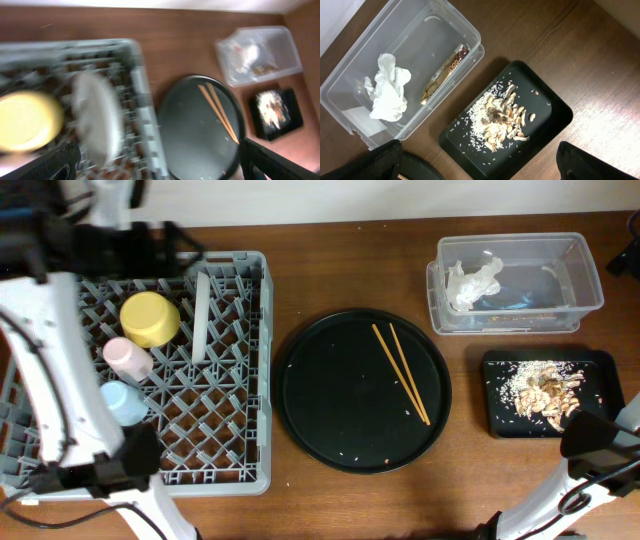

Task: Sort waste into correct bins and load items into the dishwasher rack
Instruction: 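Lift the plate and stand it upright in the rack, then move the left gripper to the chopsticks on the black tray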

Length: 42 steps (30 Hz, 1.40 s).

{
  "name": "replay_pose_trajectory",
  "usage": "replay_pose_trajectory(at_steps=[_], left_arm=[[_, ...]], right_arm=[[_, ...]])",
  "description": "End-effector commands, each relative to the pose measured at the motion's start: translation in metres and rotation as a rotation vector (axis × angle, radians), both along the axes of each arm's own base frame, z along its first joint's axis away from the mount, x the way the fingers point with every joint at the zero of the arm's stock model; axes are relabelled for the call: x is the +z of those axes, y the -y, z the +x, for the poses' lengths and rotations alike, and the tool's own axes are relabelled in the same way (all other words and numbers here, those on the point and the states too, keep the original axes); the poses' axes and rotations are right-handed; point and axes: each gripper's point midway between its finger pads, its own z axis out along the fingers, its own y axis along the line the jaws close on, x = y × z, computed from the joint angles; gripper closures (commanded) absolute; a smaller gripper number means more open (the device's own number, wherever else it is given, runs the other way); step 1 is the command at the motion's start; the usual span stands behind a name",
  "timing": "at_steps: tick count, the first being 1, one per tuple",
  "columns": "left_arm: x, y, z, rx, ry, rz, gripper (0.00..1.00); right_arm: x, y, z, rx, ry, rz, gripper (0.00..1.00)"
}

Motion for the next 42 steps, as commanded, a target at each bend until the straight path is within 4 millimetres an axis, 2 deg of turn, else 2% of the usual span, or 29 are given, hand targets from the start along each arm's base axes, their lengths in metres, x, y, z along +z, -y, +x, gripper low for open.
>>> replay_pose_trajectory(at_steps=[1,4,7,10,11,14,15,16,18,19,21,22,24,26,27,28,32,34,36,38,41,42], left_arm=[[0.000,0.064,-0.019,0.058,-0.050,0.134,0.01],[-0.029,0.126,-0.039,-0.085,-0.100,0.264,0.01],[-0.045,0.151,-0.050,-0.093,-0.161,0.267,0.01],[-0.073,0.193,-0.044,-0.039,-0.226,0.182,0.09],[-0.090,0.211,-0.039,-0.009,-0.247,0.151,0.21],[-0.148,0.267,-0.029,0.016,-0.256,0.075,0.24],[-0.161,0.276,-0.028,0.024,-0.258,0.058,0.25],[-0.182,0.288,-0.025,0.055,-0.247,0.037,0.28],[-0.218,0.291,-0.015,0.145,-0.135,0.112,0.31],[-0.228,0.290,-0.015,0.167,-0.088,0.158,0.30],[-0.241,0.304,-0.022,0.085,-0.066,0.212,0.26],[-0.243,0.311,-0.027,0.040,-0.095,0.199,0.26],[-0.233,0.316,-0.030,-0.018,-0.136,0.194,0.26],[-0.218,0.308,-0.030,-0.043,-0.151,0.264,0.19],[-0.213,0.303,-0.031,-0.074,-0.146,0.317,0.08],[-0.212,0.307,-0.031,-0.117,-0.128,0.328,0.01],[-0.212,0.316,-0.037,-0.119,-0.140,0.295,0.01],[-0.211,0.323,-0.030,-0.032,-0.153,0.229,0.01],[-0.224,0.314,-0.022,0.170,-0.208,0.203,0.01],[-0.263,0.308,-0.014,0.291,-0.247,0.246,0.01],[-0.310,0.305,-0.016,0.295,-0.300,0.318,0.01],[-0.317,0.307,-0.016,0.292,-0.304,0.323,0.01]], right_arm=[[0.004,0.002,-0.003,-0.012,0.001,-0.015,0.01],[0.004,0.002,-0.003,-0.012,0.001,-0.015,0.01],[0.004,0.002,-0.003,-0.012,0.001,-0.015,0.01],[0.004,0.002,-0.003,-0.012,0.001,-0.015,0.01],[0.004,0.002,-0.003,-0.012,0.001,-0.015,0.01],[0.004,0.002,-0.003,-0.012,0.001,-0.015,0.01],[0.004,0.002,-0.003,-0.012,0.001,-0.015,0.01],[0.004,0.002,-0.003,-0.012,0.001,-0.015,0.01],[0.004,0.002,-0.003,-0.012,0.001,-0.015,0.01],[0.004,0.002,-0.003,-0.012,0.001,-0.015,0.01],[0.004,0.002,-0.003,-0.012,0.001,-0.015,0.01],[0.004,0.002,-0.003,-0.012,0.001,-0.015,0.01],[0.004,0.002,-0.003,-0.012,0.001,-0.015,0.01],[0.004,0.002,-0.003,-0.012,0.000,-0.015,0.02],[0.004,0.002,-0.003,-0.012,0.001,-0.015,0.01],[0.004,0.002,-0.003,-0.012,0.001,-0.015,0.02],[0.004,0.002,-0.003,-0.012,0.001,-0.015,0.01],[0.004,0.002,-0.003,-0.012,0.001,-0.015,0.01],[0.004,0.002,-0.003,-0.012,0.000,-0.015,0.01],[0.004,0.002,-0.003,-0.012,0.001,-0.015,0.01],[0.004,0.002,-0.003,-0.012,0.001,-0.015,0.01],[0.004,0.002,-0.003,-0.012,0.001,-0.015,0.01]])
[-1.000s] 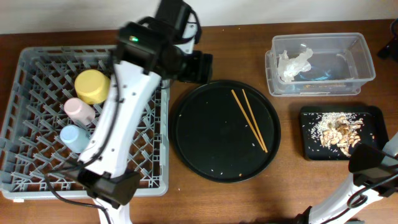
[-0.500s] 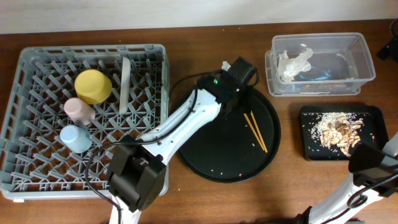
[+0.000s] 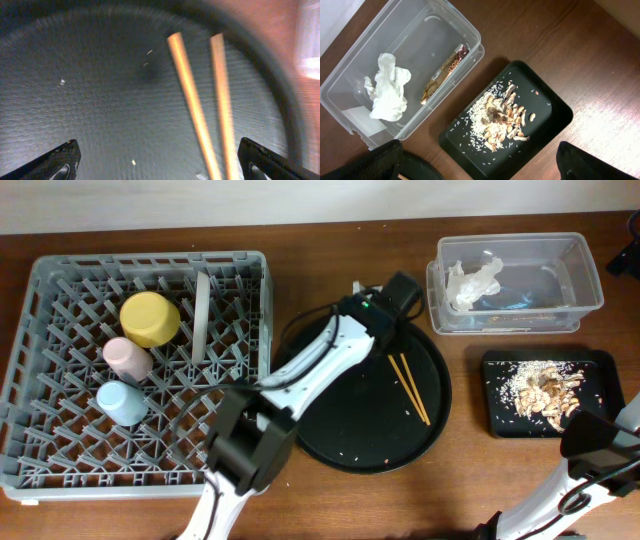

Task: Sort waste into correct bins and load items into the dishwasher rack
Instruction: 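Move the left gripper to the chopsticks on the black tray, then grasp one chopstick and place it upright in the rack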

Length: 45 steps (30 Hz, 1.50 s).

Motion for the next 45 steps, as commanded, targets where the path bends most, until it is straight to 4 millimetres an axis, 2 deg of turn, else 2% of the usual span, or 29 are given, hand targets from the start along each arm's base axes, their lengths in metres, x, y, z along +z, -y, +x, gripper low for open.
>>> replay_pose_trajectory(at_steps=[1,2,4,5,9,11,13,14,21,22,26,27,28,29,32,33,35,37,40,42,45], left_arm=[[-0.026,0.001,0.001,0.042,-0.008,0.036,0.01],[-0.027,0.003,0.000,0.039,-0.003,0.036,0.02],[-0.026,0.010,0.002,0.033,0.035,0.043,0.17],[-0.021,0.021,0.001,0.019,0.100,0.062,0.19],[-0.014,0.029,-0.004,0.009,0.198,0.137,0.27],[-0.021,0.034,-0.007,0.005,0.201,0.142,0.32],[-0.042,0.031,-0.010,0.041,0.171,0.154,0.36],[-0.046,0.030,-0.011,0.051,0.163,0.155,0.36],[-0.048,0.028,-0.014,0.069,0.142,0.153,0.40],[-0.050,0.028,-0.015,0.068,0.137,0.155,0.45],[-0.066,0.023,-0.022,0.058,0.096,0.185,0.51],[-0.066,0.022,-0.024,0.057,0.091,0.190,0.54],[-0.067,0.020,-0.025,0.056,0.084,0.200,0.67],[-0.068,0.018,-0.028,0.053,0.072,0.209,0.75],[-0.072,0.018,-0.038,0.039,0.018,0.203,0.79],[-0.073,0.017,-0.038,0.038,0.016,0.207,0.86],[-0.073,0.014,-0.041,0.037,0.006,0.219,0.88],[-0.073,0.011,-0.043,0.034,-0.006,0.235,0.99],[-0.051,0.005,-0.042,0.041,0.003,0.236,0.99],[-0.019,0.004,-0.037,-0.009,0.033,0.215,0.99],[0.047,-0.009,-0.029,-0.109,0.100,0.201,0.99]], right_arm=[[0.004,0.002,-0.003,-0.012,0.000,-0.015,0.01],[0.004,0.002,-0.003,-0.012,0.000,-0.015,0.01],[0.004,0.002,-0.003,-0.012,0.000,-0.015,0.01],[0.004,0.002,-0.003,-0.012,0.000,-0.015,0.01],[0.004,0.002,-0.003,-0.012,0.000,-0.015,0.01],[0.004,0.002,-0.003,-0.012,0.000,-0.015,0.01],[0.004,0.002,-0.003,-0.012,0.000,-0.015,0.01],[0.004,0.002,-0.003,-0.012,0.000,-0.015,0.01],[0.004,0.002,-0.003,-0.012,0.000,-0.015,0.01],[0.004,0.002,-0.003,-0.012,0.000,-0.015,0.01],[0.004,0.002,-0.003,-0.012,0.000,-0.015,0.01],[0.004,0.002,-0.003,-0.012,0.000,-0.015,0.01],[0.004,0.002,-0.003,-0.012,0.000,-0.015,0.01],[0.004,0.002,-0.003,-0.012,0.001,-0.015,0.01],[0.004,0.002,-0.003,-0.012,0.000,-0.015,0.01],[0.004,0.002,-0.003,-0.012,0.000,-0.015,0.01],[0.004,0.002,-0.003,-0.012,0.000,-0.015,0.01],[0.004,0.002,-0.003,-0.012,0.000,-0.015,0.01],[0.004,0.002,-0.003,-0.012,0.000,-0.015,0.01],[0.004,0.002,-0.003,-0.012,0.000,-0.015,0.01],[0.004,0.002,-0.003,-0.012,0.000,-0.015,0.01]])
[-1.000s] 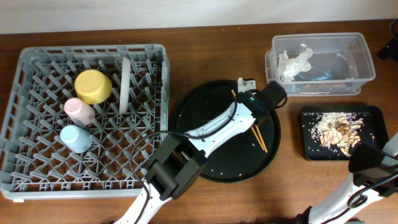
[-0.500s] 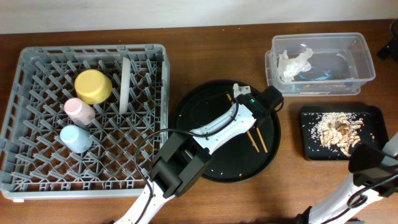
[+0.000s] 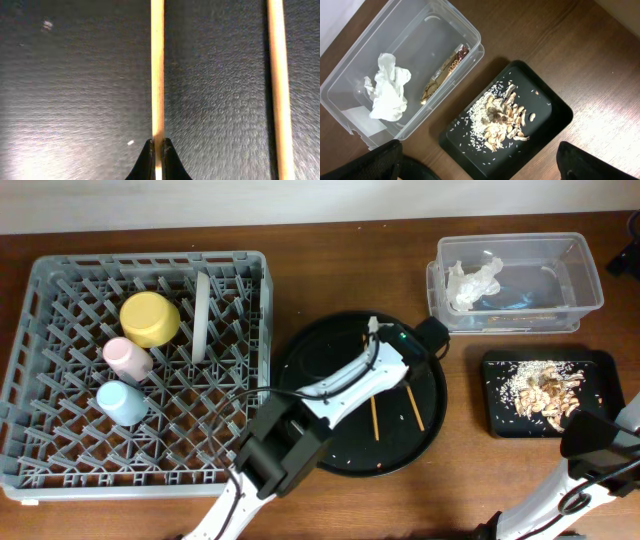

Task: Sort waste into correct bins and load items into the dishwasher rack
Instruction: 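Grasp one chopstick and place it upright in the rack, then return the left gripper to grasp the second chopstick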

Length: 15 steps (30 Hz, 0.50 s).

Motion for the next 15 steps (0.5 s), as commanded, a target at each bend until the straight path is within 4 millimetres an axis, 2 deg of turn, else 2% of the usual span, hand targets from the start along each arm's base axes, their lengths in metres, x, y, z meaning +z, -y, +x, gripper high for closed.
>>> replay_pose_trajectory(at_steps=[1,2,4,6,8,11,15], left_arm=[[0.106,-0.013,0.019,-0.144,0.113,-0.069,0.99],[0.137,-0.029,0.025,-0.185,0.146,-0.068,1.00],[0.177,-0.071,0.035,-0.262,0.178,-0.018,1.00],[0.193,-0.117,0.046,-0.297,0.163,0.049,1.00],[0.185,-0.160,0.053,-0.301,0.090,0.119,1.00],[0.161,-0.198,0.063,-0.256,0.030,0.138,1.00],[0.127,-0.236,0.078,-0.213,0.010,0.159,1.00]], right_arm=[[0.004,0.002,-0.003,-0.013,0.001,-0.015,0.01],[0.004,0.002,-0.003,-0.013,0.001,-0.015,0.01],[0.004,0.002,-0.003,-0.013,0.001,-0.015,0.01],[0.004,0.002,-0.003,-0.013,0.001,-0.015,0.01],[0.004,0.002,-0.003,-0.013,0.001,-0.015,0.01],[0.004,0.002,-0.003,-0.013,0.001,-0.015,0.01],[0.004,0.002,-0.003,-0.013,0.001,-0.015,0.01]])
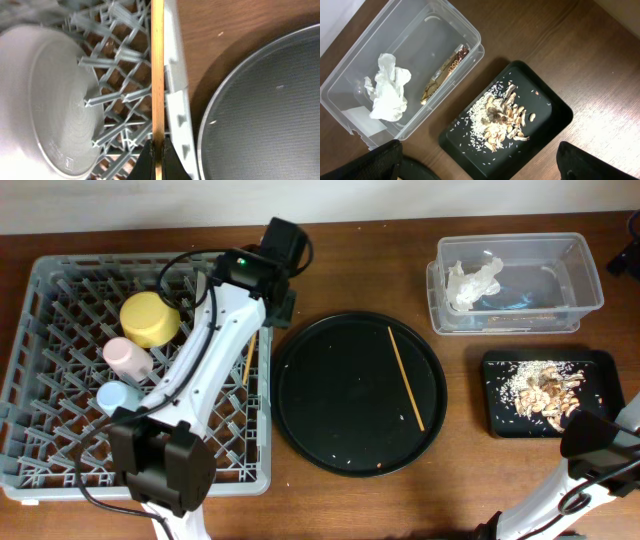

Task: Sort waste into correct bins and load items into the dishwasher rack
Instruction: 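Return the left gripper to grasp the second chopstick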

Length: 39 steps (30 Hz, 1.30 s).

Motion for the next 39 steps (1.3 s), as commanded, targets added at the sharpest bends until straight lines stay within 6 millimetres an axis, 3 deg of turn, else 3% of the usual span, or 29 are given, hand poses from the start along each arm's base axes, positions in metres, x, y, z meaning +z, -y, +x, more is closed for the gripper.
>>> replay_pose_trajectory(at_steps=[1,4,6,13,15,16,17,18,20,21,23,27,30,33,37,39], left_arm=[[-0.027,-0.026,0.006,-0.006,-0.034,0.027,1.00],[-0.040,-0.033,0.009,0.015,-0.048,-0.034,0.99],[-0.041,-0.034,0.010,0.027,-0.051,-0.064,0.83],[-0.042,-0.019,0.009,0.024,-0.062,-0.148,0.82],[-0.025,-0.015,0.007,0.022,-0.062,-0.172,0.82],[-0.002,0.003,0.006,-0.016,-0.050,-0.243,0.80],[0.017,0.026,0.005,-0.069,-0.042,-0.339,0.71],[0.034,0.053,0.001,-0.135,-0.039,-0.443,0.54],[0.049,0.098,-0.008,-0.192,-0.048,-0.589,0.38],[0.046,0.118,-0.011,-0.131,-0.056,-0.624,0.38],[0.031,0.156,-0.014,-0.107,-0.048,-0.618,0.38],[-0.052,0.235,-0.033,-0.047,-0.058,-0.491,0.50],[-0.114,0.256,-0.050,-0.026,-0.084,-0.379,0.51],[-0.154,0.270,-0.066,-0.033,-0.131,-0.341,0.54],[-0.171,0.290,-0.074,-0.072,-0.122,-0.351,0.55],[-0.178,0.289,-0.074,-0.071,-0.108,-0.323,0.57]], right_arm=[[0.004,0.002,-0.003,-0.012,0.000,-0.016,0.01],[0.004,0.002,-0.003,-0.012,0.001,-0.015,0.01],[0.004,0.002,-0.003,-0.012,0.001,-0.015,0.01],[0.004,0.002,-0.003,-0.012,0.000,-0.016,0.01],[0.004,0.002,-0.003,-0.012,0.001,-0.015,0.01],[0.004,0.002,-0.003,-0.012,0.000,-0.016,0.01],[0.004,0.002,-0.003,-0.012,0.001,-0.015,0.01],[0.004,0.002,-0.003,-0.012,0.000,-0.016,0.01],[0.004,0.002,-0.003,-0.012,0.001,-0.015,0.01],[0.004,0.002,-0.003,-0.012,0.001,-0.015,0.01],[0.004,0.002,-0.003,-0.012,0.001,-0.015,0.01],[0.004,0.002,-0.003,-0.012,0.001,-0.015,0.01],[0.004,0.002,-0.003,-0.012,0.001,-0.015,0.01],[0.004,0.002,-0.003,-0.012,0.001,-0.015,0.01],[0.004,0.002,-0.003,-0.012,0.001,-0.015,0.01],[0.004,0.002,-0.003,-0.012,0.001,-0.015,0.01]])
